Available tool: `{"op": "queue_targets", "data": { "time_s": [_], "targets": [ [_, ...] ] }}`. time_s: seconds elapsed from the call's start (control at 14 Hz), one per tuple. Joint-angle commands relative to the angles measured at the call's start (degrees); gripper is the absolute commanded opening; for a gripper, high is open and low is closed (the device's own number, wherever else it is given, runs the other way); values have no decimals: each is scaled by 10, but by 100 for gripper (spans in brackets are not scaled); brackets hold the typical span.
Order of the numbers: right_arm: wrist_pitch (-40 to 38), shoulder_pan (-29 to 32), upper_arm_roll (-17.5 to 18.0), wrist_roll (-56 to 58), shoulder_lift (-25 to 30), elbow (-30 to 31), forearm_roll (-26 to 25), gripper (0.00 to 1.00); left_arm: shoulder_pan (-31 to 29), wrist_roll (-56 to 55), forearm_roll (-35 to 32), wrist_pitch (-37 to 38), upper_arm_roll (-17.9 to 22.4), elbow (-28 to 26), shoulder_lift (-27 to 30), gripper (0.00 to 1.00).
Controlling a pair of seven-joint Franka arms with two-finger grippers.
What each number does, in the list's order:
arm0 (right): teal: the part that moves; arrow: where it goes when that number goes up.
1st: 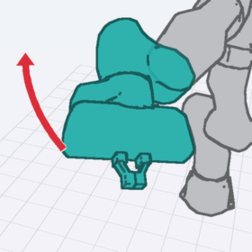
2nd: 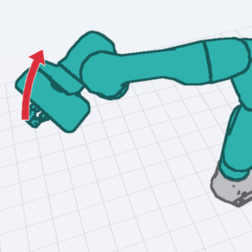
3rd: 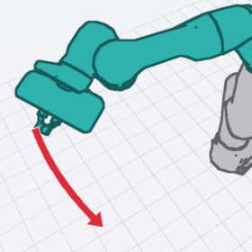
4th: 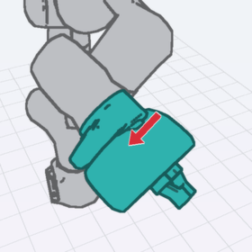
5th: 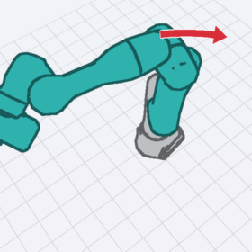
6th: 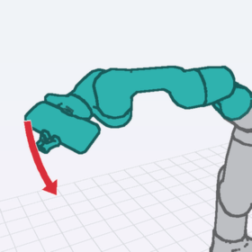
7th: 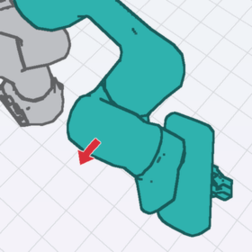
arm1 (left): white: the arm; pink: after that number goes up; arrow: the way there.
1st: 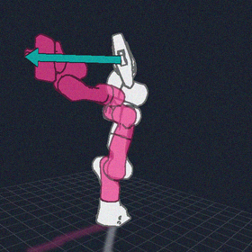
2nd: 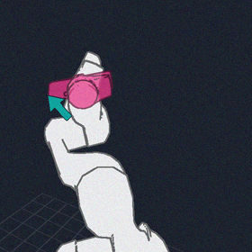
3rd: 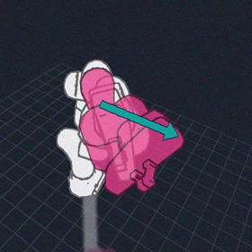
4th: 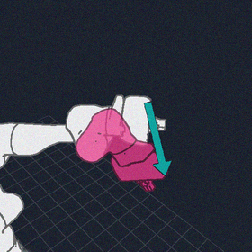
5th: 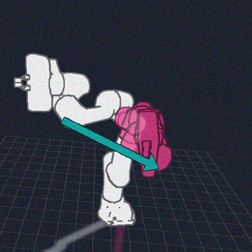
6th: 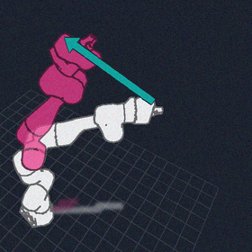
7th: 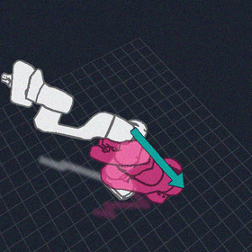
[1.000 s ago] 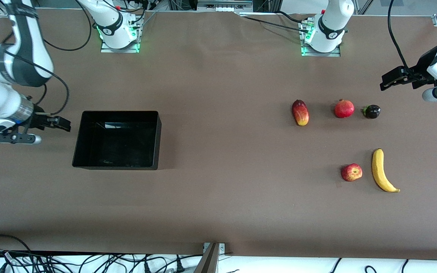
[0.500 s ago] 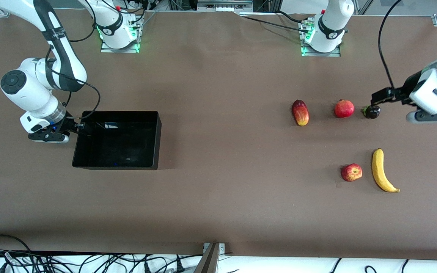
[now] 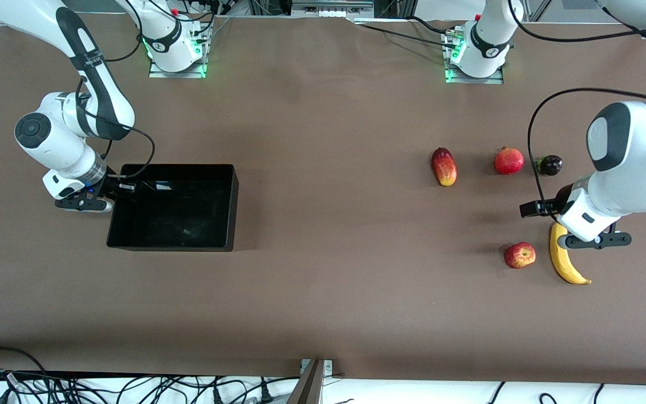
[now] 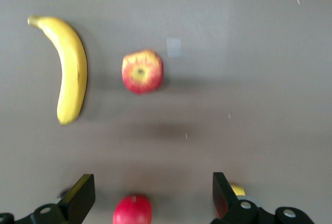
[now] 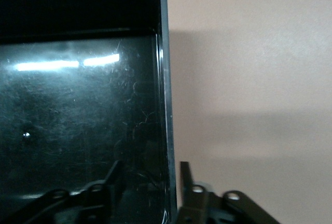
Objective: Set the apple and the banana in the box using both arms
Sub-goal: 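Grasp the small red apple with the left gripper while the right gripper holds the box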
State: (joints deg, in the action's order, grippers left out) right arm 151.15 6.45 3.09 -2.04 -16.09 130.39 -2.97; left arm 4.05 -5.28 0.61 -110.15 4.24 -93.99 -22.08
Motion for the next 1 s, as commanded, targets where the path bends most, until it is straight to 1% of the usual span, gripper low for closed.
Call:
{"op": "queue_targets", "data": {
  "time_s": [0.0,0.29,0.36,0.43,0.5,0.71,0.86,0.93],
  "targets": [
    [5,1,2,11,-1,6,4,1,-15,6,-12,-69,-5,15,-57,100],
    [3,1,3,23,7,-4,0,0,-21,5,-13,-181,-4,14,-131,100],
    [0,1,8,27,11,-13,0,0,-26,5,-12,-198,-5,13,-144,100],
    [-16,1,24,26,18,-25,1,0,-26,5,-12,-210,-5,13,-154,100],
    [-53,1,38,21,25,-47,1,0,-27,5,-12,-220,-5,12,-163,100],
    [-201,-1,88,7,26,-151,4,0,-33,5,-12,-238,-5,8,-175,100],
    [-252,-24,104,-58,25,-190,4,0,-35,5,-12,-264,-5,9,-190,100],
    [-260,-44,112,-92,22,-205,5,0,-38,5,-11,-279,-5,9,-200,100]
  ]
}}
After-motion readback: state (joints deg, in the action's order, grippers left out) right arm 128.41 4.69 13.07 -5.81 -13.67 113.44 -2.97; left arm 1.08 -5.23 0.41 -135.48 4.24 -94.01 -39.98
